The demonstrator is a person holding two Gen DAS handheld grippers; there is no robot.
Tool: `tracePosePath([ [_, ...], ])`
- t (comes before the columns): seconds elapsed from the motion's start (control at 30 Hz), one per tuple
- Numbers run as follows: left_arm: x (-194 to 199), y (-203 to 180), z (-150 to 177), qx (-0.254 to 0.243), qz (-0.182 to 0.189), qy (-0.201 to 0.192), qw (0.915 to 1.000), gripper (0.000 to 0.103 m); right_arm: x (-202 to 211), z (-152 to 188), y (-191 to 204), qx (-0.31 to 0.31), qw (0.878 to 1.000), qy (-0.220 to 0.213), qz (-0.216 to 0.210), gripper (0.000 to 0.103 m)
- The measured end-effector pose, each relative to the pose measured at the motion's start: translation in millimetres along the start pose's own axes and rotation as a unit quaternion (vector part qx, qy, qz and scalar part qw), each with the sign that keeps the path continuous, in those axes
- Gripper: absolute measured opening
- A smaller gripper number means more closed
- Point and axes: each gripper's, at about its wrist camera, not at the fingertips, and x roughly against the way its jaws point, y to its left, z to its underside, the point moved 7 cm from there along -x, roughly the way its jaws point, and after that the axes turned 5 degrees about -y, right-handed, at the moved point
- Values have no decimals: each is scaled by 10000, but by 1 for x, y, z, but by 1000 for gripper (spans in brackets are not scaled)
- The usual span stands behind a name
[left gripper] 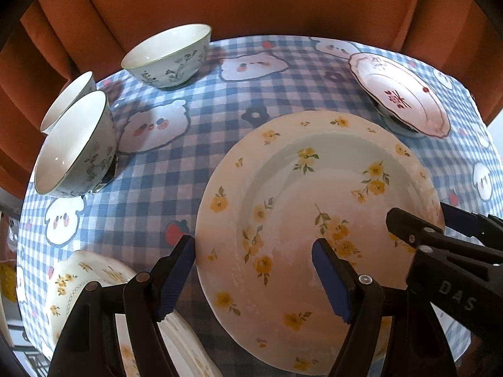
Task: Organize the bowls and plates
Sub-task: 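Lift the flat yellow-floral plate with both tools toward the deep plate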
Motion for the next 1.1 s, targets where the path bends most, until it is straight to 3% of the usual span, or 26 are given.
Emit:
tracePosePath([
  [0.13, -5, 1, -3, 88, 15, 43, 10000, 77, 1, -1, -2, 31, 9998, 3, -185, 68],
  [0.27, -13, 5, -4, 165, -188, 118, 9996, 69, -8, -6, -1, 142, 9995, 58, -288, 68],
  [0.4, -18, 10, -6, 401, -267, 111, 9988, 66, -17, -7, -2, 400, 9989, 111, -215, 58],
  [0.57, -18, 10, -7, 569, -430, 142, 9974, 66, -19, -10, -2, 443, 9984, 201, -276, 57],
  [0.8, -11, -6, -1, 712, -259, 382, 9964, 65, -12, -11, -14, 596, 9977, 224, -244, 57],
  [1.1, 17, -16, 4, 547, -188, 214, 9981, 65, 18, 2, -26, 564, 9981, 140, -221, 57],
])
